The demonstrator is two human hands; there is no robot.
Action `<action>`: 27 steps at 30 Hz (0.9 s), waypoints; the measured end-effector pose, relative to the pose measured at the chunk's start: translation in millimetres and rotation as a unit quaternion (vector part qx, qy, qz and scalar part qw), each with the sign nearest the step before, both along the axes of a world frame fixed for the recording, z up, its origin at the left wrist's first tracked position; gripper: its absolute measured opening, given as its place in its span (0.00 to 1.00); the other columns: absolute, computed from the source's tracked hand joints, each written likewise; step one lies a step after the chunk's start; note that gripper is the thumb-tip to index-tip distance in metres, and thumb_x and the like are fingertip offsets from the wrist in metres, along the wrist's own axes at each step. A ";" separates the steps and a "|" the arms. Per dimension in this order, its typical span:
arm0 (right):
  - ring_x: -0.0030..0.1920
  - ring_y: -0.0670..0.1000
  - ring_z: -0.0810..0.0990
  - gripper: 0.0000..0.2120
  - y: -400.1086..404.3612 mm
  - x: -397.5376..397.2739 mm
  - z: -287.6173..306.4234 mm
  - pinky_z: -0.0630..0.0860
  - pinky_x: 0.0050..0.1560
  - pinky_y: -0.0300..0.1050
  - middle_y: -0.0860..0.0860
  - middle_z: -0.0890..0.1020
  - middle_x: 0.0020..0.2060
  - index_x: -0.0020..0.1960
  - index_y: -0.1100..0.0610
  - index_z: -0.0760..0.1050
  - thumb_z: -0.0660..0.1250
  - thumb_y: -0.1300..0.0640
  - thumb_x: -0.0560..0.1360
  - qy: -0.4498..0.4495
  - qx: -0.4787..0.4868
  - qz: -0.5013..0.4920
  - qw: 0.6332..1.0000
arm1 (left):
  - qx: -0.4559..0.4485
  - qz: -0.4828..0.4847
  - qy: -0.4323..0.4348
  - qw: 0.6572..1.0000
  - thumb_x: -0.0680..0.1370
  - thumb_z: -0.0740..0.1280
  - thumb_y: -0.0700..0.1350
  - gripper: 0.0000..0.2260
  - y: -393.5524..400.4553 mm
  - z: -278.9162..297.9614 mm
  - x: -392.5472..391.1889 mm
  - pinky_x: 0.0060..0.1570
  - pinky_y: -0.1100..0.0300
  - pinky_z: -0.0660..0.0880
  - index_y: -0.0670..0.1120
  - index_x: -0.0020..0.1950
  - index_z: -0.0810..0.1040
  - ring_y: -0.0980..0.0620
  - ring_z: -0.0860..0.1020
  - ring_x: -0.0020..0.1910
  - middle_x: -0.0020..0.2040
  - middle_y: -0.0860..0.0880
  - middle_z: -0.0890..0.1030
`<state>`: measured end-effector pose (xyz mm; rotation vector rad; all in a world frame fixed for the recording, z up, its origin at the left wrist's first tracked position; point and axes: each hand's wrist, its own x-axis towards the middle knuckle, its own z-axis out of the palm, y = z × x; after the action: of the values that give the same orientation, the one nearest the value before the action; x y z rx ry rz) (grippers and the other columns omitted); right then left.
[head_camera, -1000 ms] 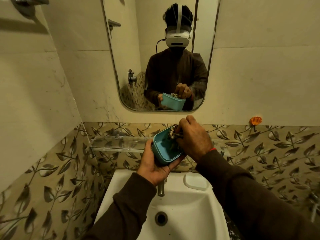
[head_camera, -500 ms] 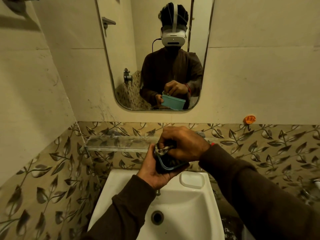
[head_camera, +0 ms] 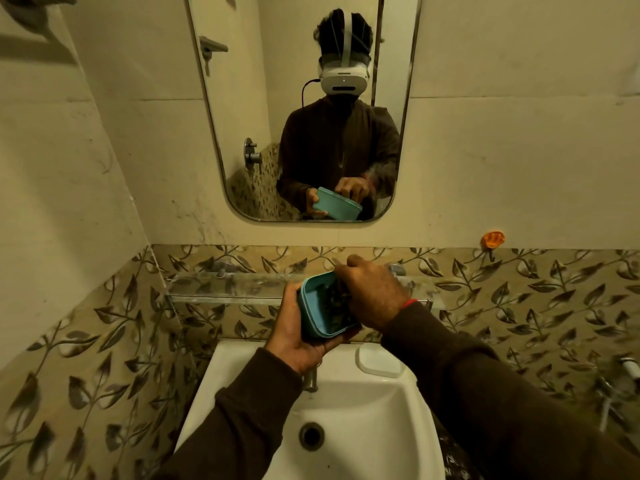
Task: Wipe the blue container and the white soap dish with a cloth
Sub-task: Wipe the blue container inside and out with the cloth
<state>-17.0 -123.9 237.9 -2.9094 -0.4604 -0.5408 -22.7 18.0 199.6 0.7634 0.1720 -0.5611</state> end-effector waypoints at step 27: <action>0.48 0.58 0.81 0.23 -21.6 -1.3 2.1 0.82 0.46 0.49 0.60 0.79 0.51 0.62 0.61 0.70 0.57 0.71 0.69 0.319 0.745 0.181 0.557 | 0.004 0.021 0.039 0.999 0.77 0.63 0.66 0.30 57.0 -15.5 26.7 0.38 0.38 0.84 0.42 0.65 0.79 0.32 0.84 0.47 0.57 0.32 0.83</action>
<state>-18.4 -145.5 240.0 -1.0861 -0.2176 0.2284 4.0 75.0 184.1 0.7449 0.2615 -0.5498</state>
